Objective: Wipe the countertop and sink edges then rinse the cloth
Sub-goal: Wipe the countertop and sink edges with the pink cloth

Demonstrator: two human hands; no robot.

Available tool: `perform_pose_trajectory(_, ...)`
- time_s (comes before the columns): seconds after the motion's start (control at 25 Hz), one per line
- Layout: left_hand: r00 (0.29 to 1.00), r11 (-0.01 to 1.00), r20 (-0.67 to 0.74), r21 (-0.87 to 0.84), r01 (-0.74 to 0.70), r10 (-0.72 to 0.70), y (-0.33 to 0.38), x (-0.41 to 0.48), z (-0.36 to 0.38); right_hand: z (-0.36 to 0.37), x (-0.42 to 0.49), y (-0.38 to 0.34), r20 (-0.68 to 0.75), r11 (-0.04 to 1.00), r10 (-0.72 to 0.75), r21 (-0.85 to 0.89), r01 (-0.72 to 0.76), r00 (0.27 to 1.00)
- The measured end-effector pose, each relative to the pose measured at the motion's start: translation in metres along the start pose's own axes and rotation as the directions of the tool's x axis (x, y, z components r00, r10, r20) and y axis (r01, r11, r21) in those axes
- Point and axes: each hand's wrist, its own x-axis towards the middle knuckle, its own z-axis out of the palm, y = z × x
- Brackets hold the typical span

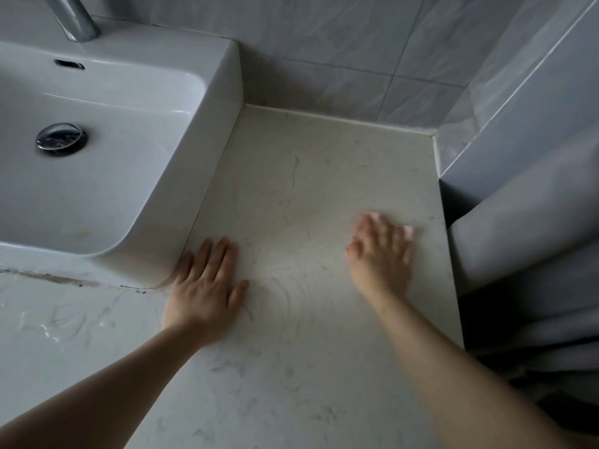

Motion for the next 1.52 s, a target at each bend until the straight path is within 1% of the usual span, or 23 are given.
perform_pose_trajectory(0.04, 1.000, 1.000, -0.009, 0.007, -0.002, 0.002, -0.001, 0.000, 0.001, 0.001, -0.020, -0.022, -0.001, 0.987, -0.160, 0.025, 0.160, 0.987)
perform_pose_trajectory(0.12, 1.000, 1.000, -0.028, 0.016, -0.005, 0.006, -0.001, -0.001, 0.001, -0.003, -0.067, -0.042, 0.032, 0.843, -0.534, 0.097, 0.529, 0.845)
perform_pose_trajectory(0.2, 1.000, 1.000, -0.014, 0.022, -0.010, 0.010, -0.001, 0.000, -0.001, -0.012, -0.072, -0.022, 0.103, 0.738, -0.674, 0.131, 0.662, 0.731)
perform_pose_trajectory(0.24, 1.000, 1.000, -0.003, 0.025, -0.013, 0.013, -0.001, -0.001, -0.001, -0.009, -0.056, -0.004, 0.090, 0.746, -0.666, 0.086, 0.660, 0.741)
perform_pose_trajectory(0.28, 1.000, 1.000, -0.003, 0.023, -0.017, 0.017, -0.001, 0.000, 0.000, -0.005, -0.035, 0.010, 0.065, 0.811, -0.585, 0.030, 0.584, 0.808)
perform_pose_trajectory(0.36, 1.000, 1.000, -0.002, 0.003, -0.028, 0.028, -0.005, 0.001, 0.002, -0.003, 0.015, 0.022, 0.077, 0.963, -0.267, -0.023, 0.269, 0.961)
perform_pose_trajectory(0.44, 0.996, 0.996, 0.019, 0.000, -0.090, 0.090, -0.013, 0.001, 0.003, -0.001, 0.045, -0.006, 0.165, 1.000, -0.028, 0.015, 0.026, 0.986)
perform_pose_trajectory(0.52, 0.977, 0.979, 0.063, 0.023, -0.205, 0.203, -0.027, -0.005, -0.001, 0.003, 0.026, -0.054, 0.194, 0.980, -0.196, 0.064, 0.187, 0.961)
perform_pose_trajectory(0.56, 0.962, 0.965, 0.087, 0.033, -0.262, 0.258, -0.036, -0.011, -0.003, 0.006, 0.001, -0.072, 0.154, 0.925, -0.378, 0.100, 0.366, 0.913)
perform_pose_trajectory(0.64, 0.940, 0.943, 0.094, 0.036, -0.332, 0.328, -0.049, -0.025, -0.007, 0.002, -0.055, -0.079, 0.119, 0.724, -0.688, 0.172, 0.668, 0.716)
perform_pose_trajectory(0.72, 0.932, 0.934, 0.079, 0.032, -0.356, 0.352, -0.057, -0.033, -0.009, 0.001, -0.056, -0.063, 0.189, 0.596, -0.801, 0.166, 0.786, 0.568)
perform_pose_trajectory(0.76, 0.932, 0.934, 0.072, 0.034, -0.357, 0.354, -0.057, -0.035, -0.009, 0.004, -0.034, -0.058, 0.194, 0.615, -0.785, 0.126, 0.779, 0.589)
perform_pose_trajectory(0.8, 0.934, 0.935, 0.065, 0.037, -0.354, 0.351, -0.057, -0.036, -0.008, 0.007, -0.005, -0.057, 0.204, 0.705, -0.705, 0.101, 0.702, 0.679)
perform_pose_trajectory(0.88, 0.939, 0.939, 0.057, 0.029, -0.342, 0.340, -0.057, -0.037, -0.007, 0.009, 0.044, -0.073, 0.277, 0.923, -0.378, 0.042, 0.382, 0.883)
perform_pose_trajectory(0.92, 0.939, 0.940, 0.056, 0.018, -0.342, 0.340, -0.059, -0.038, -0.006, 0.010, 0.044, -0.087, 0.323, 0.959, -0.277, 0.033, 0.282, 0.905)
perform_pose_trajectory(0.96, 0.936, 0.938, 0.061, 0.005, -0.347, 0.346, -0.061, -0.039, -0.006, 0.010, 0.030, -0.095, 0.321, 0.948, -0.312, 0.046, 0.314, 0.894)
perform_pose_trajectory(1.0, 0.931, 0.934, 0.070, -0.008, -0.358, 0.357, -0.065, -0.040, -0.007, 0.008, 0.006, -0.099, 0.292, 0.887, -0.458, 0.090, 0.452, 0.840)
perform_pose_trajectory(1.08, 0.917, 0.920, 0.085, -0.014, -0.391, 0.390, -0.073, -0.040, -0.009, 0.001, -0.045, -0.081, 0.248, 0.661, -0.748, 0.184, 0.728, 0.616)
perform_pose_trajectory(1.16, 0.909, 0.912, 0.083, 0.000, -0.409, 0.408, -0.075, -0.041, -0.009, -0.002, -0.034, -0.066, 0.258, 0.588, -0.802, 0.187, 0.787, 0.539)
perform_pose_trajectory(1.24, 0.909, 0.912, 0.075, 0.002, -0.411, 0.410, -0.073, -0.041, -0.009, 0.006, 0.014, -0.081, 0.274, 0.757, -0.645, 0.105, 0.645, 0.713)
perform_pose_trajectory(1.32, 0.910, 0.912, 0.070, 0.006, -0.410, 0.409, -0.073, -0.041, -0.009, 0.020, 0.060, -0.116, 0.311, 0.942, -0.328, 0.041, 0.332, 0.892)
perform_pose_trajectory(1.4, 0.909, 0.910, 0.052, -0.005, -0.414, 0.414, -0.072, -0.041, -0.009, 0.031, 0.085, -0.158, 0.382, 0.979, -0.205, 0.083, 0.187, 0.901)
perform_pose_trajectory(1.52, 0.920, 0.917, -0.026, -0.076, -0.392, 0.391, -0.073, -0.041, -0.010, 0.038, 0.064, -0.207, 0.397, 0.930, -0.366, 0.140, 0.339, 0.842)
